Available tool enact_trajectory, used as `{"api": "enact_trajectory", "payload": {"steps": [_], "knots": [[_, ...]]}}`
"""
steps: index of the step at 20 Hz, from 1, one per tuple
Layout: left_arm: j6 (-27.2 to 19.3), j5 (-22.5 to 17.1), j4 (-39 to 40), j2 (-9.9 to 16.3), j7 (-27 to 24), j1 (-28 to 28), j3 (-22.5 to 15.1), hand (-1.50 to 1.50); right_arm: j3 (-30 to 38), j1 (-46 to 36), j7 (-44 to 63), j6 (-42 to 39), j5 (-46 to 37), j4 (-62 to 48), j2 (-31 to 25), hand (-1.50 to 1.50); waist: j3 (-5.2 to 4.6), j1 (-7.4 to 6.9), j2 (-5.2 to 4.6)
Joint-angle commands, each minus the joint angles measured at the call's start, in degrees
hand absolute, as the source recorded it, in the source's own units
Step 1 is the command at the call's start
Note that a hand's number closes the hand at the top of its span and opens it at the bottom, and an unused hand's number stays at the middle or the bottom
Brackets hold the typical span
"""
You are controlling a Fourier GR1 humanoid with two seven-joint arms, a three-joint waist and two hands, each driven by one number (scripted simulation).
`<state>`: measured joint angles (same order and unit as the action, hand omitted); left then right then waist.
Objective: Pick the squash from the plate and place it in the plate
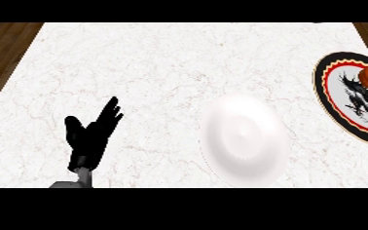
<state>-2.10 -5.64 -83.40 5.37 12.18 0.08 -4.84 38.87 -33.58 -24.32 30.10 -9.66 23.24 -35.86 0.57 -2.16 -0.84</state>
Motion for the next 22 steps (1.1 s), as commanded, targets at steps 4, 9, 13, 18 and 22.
{"api": "enact_trajectory", "payload": {"steps": [4,9,13,18,22], "knots": [[2.3,-1.8,1.7,1.8,0.6,-0.3,2.1,0.0,7.3,1.8,-8.8,-9.1,8.3,-5.2,-2.9,-1.5,-0.35,0.91,0.24],[0.1,0.2,2.7,0.1,1.0,0.0,1.1,0.0,8.1,9.2,-12.9,-24.4,11.8,-5.5,-3.5,-1.5,-0.44,2.05,0.6],[1.9,-0.6,4.0,2.0,-0.6,-0.3,3.3,0.0,5.8,13.9,-11.0,-31.5,12.5,-1.8,-5.5,-1.5,-0.59,2.59,0.92],[-0.6,1.4,-0.3,-0.7,-0.6,5.1,0.7,0.0,2.3,20.1,-10.1,-31.2,11.7,3.5,-3.2,-1.5,-0.67,2.68,1.11],[1.9,-0.8,0.5,1.2,1.6,1.2,3.0,0.0,0.5,28.2,-11.6,-30.4,12.2,12.0,1.5,-1.5,-0.67,2.92,1.05]]}}
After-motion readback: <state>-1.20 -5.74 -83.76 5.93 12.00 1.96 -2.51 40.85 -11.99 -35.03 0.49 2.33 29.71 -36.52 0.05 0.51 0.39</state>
